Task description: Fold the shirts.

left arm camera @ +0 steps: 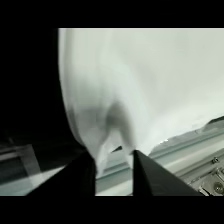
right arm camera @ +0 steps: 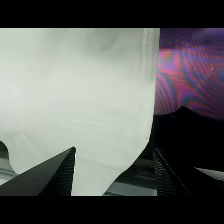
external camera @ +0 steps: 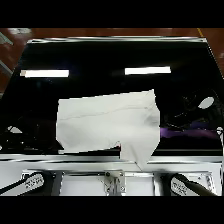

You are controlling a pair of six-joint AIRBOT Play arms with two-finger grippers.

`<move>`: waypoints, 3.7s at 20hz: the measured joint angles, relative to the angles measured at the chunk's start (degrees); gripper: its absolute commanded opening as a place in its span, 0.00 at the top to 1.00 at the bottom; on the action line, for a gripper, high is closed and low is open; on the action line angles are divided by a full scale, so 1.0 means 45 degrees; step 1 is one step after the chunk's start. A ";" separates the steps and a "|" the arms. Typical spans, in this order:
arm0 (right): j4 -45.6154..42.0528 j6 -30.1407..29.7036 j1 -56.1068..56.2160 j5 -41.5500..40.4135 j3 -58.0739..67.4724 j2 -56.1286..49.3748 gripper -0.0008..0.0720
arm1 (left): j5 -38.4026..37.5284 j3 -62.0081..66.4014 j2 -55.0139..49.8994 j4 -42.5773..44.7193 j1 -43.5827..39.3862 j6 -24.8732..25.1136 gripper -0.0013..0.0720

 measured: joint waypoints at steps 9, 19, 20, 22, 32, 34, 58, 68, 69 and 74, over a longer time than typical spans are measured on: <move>0.0083 -0.0792 -0.1088 0.0369 -0.2006 0.0131 0.17 | -0.0039 -0.0005 -0.0024 -0.1452 -0.0865 -0.0068 0.93; 0.2438 -0.0971 -0.1559 -0.2229 -0.5003 0.0155 0.67 | -0.0219 -0.0005 0.0733 -0.2059 -0.0903 -0.0078 0.93; 0.2526 -0.1020 -0.1583 -0.2550 -0.5110 0.0151 0.79 | -0.0219 -0.0005 0.0748 -0.2089 -0.0903 -0.0078 0.93; 0.3113 -0.1268 -0.1574 -0.2963 -0.5202 0.0151 0.90 | -0.0141 0.0049 0.0767 -0.2113 -0.0903 -0.0083 0.94; 0.5775 -0.3337 -0.1574 -0.1967 -0.2565 0.0928 0.90 | 0.0957 0.3084 0.1399 -0.2312 -0.0913 0.0073 0.94; 0.6285 -0.3322 -0.1574 -0.2506 -0.1817 0.0690 0.90 | 0.1311 0.3711 0.1239 -0.2331 -0.0928 -0.0087 0.94; 0.3745 -0.0588 0.0301 -0.5236 0.5819 -0.6013 0.07 | 0.0933 1.0618 -0.5076 -0.2623 -0.1739 -0.0976 0.17; 0.5464 0.0005 0.0253 -0.2856 0.5901 -0.7902 0.07 | -0.1656 1.2114 -0.4770 -0.3978 -0.2011 -0.1316 0.19; 0.5741 0.0019 0.0389 -0.2846 0.5926 -0.8048 0.09 | -0.1710 1.2138 -0.4711 -0.4201 -0.2108 -0.1321 0.19; 0.6198 0.0253 0.0675 -0.2798 0.5877 -0.8383 0.90 | -0.1472 1.2201 -0.4590 -0.4843 -0.2822 -0.1331 0.63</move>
